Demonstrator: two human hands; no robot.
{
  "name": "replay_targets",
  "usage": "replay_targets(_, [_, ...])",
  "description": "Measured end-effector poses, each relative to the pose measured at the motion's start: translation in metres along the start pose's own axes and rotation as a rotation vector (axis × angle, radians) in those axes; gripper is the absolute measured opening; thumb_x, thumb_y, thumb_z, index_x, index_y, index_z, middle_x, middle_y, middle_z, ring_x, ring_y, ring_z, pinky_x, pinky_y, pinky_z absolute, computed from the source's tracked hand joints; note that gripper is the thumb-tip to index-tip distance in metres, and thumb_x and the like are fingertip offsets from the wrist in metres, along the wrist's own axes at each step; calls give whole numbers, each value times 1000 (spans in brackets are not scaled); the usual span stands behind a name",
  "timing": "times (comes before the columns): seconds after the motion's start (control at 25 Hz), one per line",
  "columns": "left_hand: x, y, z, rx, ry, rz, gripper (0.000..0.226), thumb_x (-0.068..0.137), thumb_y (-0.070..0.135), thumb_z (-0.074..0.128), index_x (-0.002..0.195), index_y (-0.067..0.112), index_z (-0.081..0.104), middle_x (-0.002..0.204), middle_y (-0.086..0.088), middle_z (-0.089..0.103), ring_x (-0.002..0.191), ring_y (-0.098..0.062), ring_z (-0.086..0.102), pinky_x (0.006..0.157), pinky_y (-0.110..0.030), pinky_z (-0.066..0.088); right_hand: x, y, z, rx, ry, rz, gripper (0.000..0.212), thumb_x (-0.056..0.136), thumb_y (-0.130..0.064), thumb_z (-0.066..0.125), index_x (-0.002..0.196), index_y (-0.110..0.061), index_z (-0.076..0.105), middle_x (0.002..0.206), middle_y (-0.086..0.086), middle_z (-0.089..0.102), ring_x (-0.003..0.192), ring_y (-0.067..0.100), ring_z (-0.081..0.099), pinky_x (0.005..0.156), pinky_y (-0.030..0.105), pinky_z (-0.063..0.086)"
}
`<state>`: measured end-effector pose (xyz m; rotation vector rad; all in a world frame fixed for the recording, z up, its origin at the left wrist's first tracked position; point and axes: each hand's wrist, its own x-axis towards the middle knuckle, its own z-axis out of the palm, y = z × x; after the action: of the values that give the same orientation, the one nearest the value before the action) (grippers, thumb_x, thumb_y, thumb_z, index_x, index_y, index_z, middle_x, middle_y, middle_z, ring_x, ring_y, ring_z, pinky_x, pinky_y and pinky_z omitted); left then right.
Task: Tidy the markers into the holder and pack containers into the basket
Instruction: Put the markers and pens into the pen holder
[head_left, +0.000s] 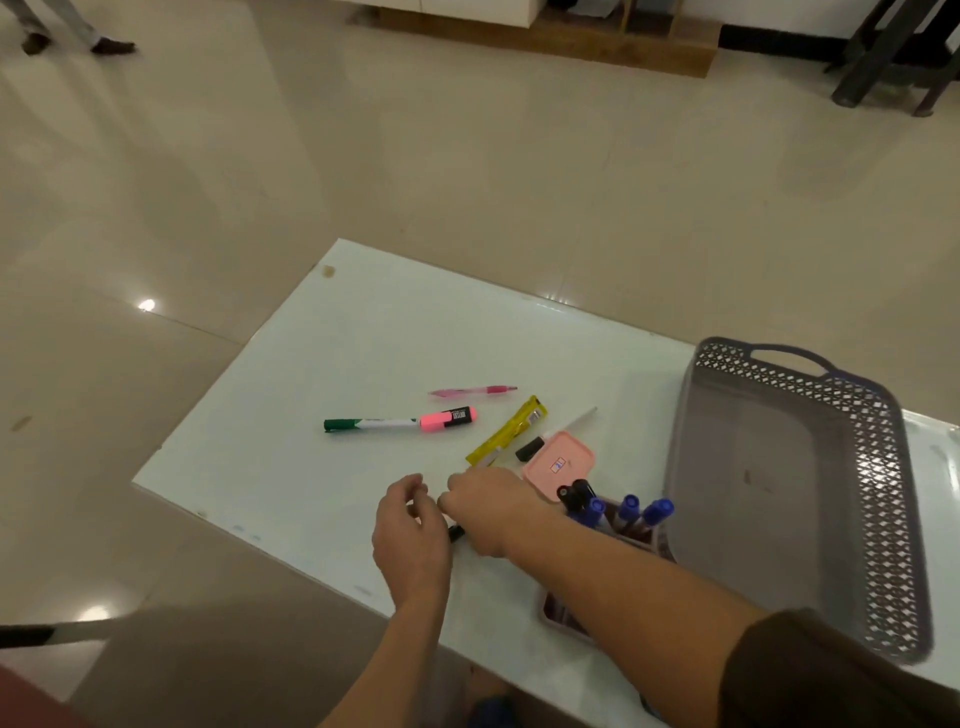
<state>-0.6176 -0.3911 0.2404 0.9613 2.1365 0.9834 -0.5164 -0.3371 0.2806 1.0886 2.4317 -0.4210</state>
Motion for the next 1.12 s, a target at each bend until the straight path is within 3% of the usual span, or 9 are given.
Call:
replay_targets(0.24, [38,47,16,-231,123,127,23,97,17,48,105,26,67,100,11,69,95,-13,66,81,-34,55,5,7,-13,67,-78,49,24,92,-4,60,115,-10,63,109,11,63,98,32,65,67,36,45])
replay_targets(0.36, [57,77,24,-341,214,92,25,93,24,42,102,30,65,96,9,70,92,-16,68,80,-35,54,11,29,-36,287,93,121,7,84,-14,63,89,-19,62,85,5,59,83,31,64,63,34,49])
replay_targets(0.44, [55,94,36,-307,215,59,24,92,23,44,104,29,64,100,7,70,93,-17,67,83,-38,53,10,56,-52,347,176,188,9,77,-17,66,79,-22,59,75,-1,55,76,28,62,61,33,49])
replay_targets(0.52, [44,109,55,-209,162,57,23,95,18,49,109,23,66,108,4,68,97,-16,63,86,-34,51,2,88,-66,317,198,249,10,77,-17,68,78,-21,59,76,-1,57,76,25,62,63,33,50])
replay_targets(0.64, [34,128,80,-106,79,116,24,98,15,48,116,17,64,111,3,62,98,-13,56,81,-24,40,-13,133,-70,240,189,314,15,85,-16,64,100,-18,69,99,4,66,92,26,65,74,36,54])
replay_targets(0.76, [39,129,102,245,-192,266,27,94,16,49,116,16,65,109,-3,66,97,-21,62,75,-29,41,-29,170,-64,280,237,427,25,93,-17,62,116,-18,68,116,5,63,104,28,62,85,39,53])
replay_targets(0.92, [44,120,122,832,-587,435,27,88,16,55,112,19,66,108,-5,68,96,-26,64,69,-31,46,-44,202,-39,302,216,545,27,94,-16,60,119,-17,69,115,6,62,102,29,63,83,39,55])
replay_targets(1.12, [50,123,139,1056,-669,571,21,87,17,61,107,19,66,104,-5,67,96,-26,64,68,-31,48,-43,206,-12,385,220,563,28,93,-15,60,118,-19,70,112,5,62,98,28,64,81,39,55])
